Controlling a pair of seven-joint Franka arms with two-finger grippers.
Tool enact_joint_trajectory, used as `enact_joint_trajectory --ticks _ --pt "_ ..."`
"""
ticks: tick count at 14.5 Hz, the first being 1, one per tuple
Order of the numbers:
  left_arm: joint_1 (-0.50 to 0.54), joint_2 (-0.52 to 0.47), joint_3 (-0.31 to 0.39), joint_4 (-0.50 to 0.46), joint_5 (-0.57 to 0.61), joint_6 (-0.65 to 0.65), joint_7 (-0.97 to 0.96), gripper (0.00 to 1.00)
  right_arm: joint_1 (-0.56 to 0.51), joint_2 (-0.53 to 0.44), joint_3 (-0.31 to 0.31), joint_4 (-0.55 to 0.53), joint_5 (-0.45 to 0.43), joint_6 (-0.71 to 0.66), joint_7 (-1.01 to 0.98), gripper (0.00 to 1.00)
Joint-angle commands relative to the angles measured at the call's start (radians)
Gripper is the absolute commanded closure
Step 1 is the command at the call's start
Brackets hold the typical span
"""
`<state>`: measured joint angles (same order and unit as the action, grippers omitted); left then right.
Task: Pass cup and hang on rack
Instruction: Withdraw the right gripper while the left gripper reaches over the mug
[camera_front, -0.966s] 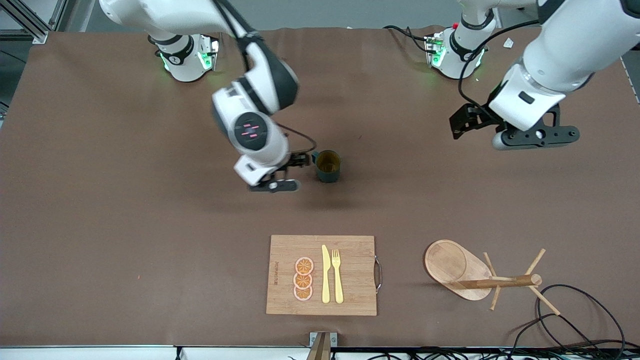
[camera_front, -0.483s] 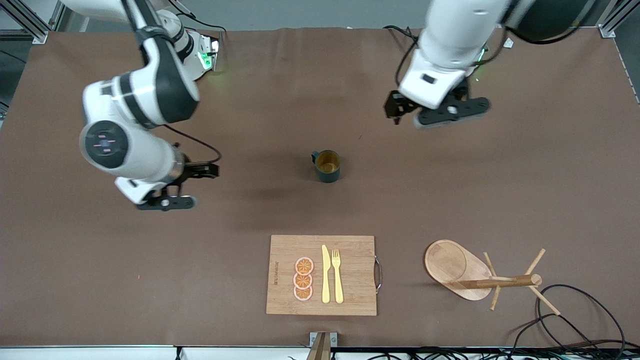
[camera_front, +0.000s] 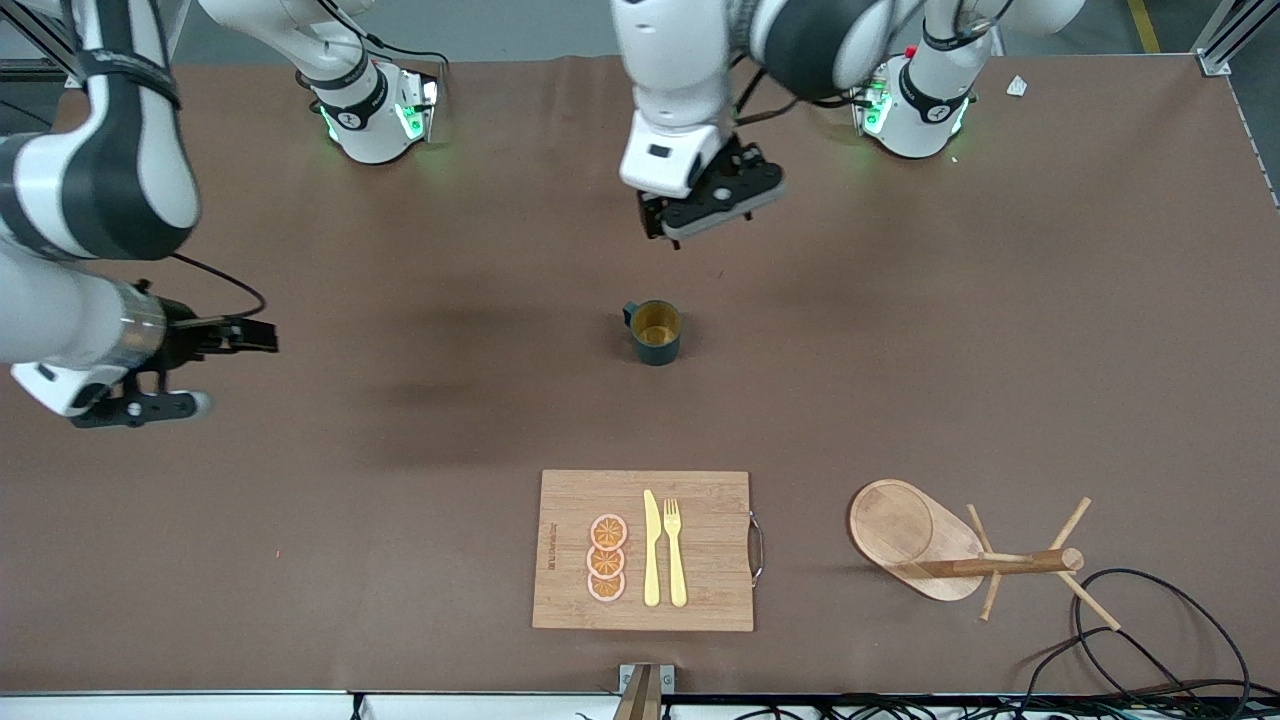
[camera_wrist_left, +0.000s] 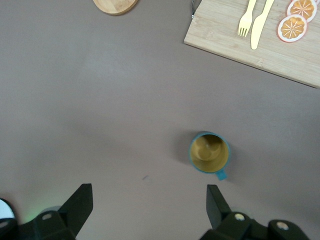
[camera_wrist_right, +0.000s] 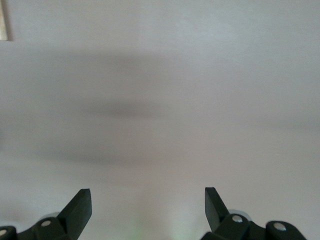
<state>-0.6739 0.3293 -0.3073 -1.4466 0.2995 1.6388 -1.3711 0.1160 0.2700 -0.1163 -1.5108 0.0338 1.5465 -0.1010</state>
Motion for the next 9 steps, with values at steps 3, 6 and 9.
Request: enact_joint_trajectory --ticks 3,6,9 --pt "-0.148 0.125 0.008 0.022 0.154 0.016 -0.271 0.0 -0.041 -0.074 0.023 -0.034 -0.055 -0.003 -0.017 0.0" --pt "-0.214 0.201 0.01 0.023 0.262 0.061 -0.466 0.0 -0.055 -0.066 0.023 0.01 -0.057 -0.006 -0.016 0.0" --pt "-0.257 0.281 0.017 0.032 0.347 0.145 -0.621 0.0 -0.082 -0.061 0.026 0.073 -0.043 -0.051 -0.017 0.0"
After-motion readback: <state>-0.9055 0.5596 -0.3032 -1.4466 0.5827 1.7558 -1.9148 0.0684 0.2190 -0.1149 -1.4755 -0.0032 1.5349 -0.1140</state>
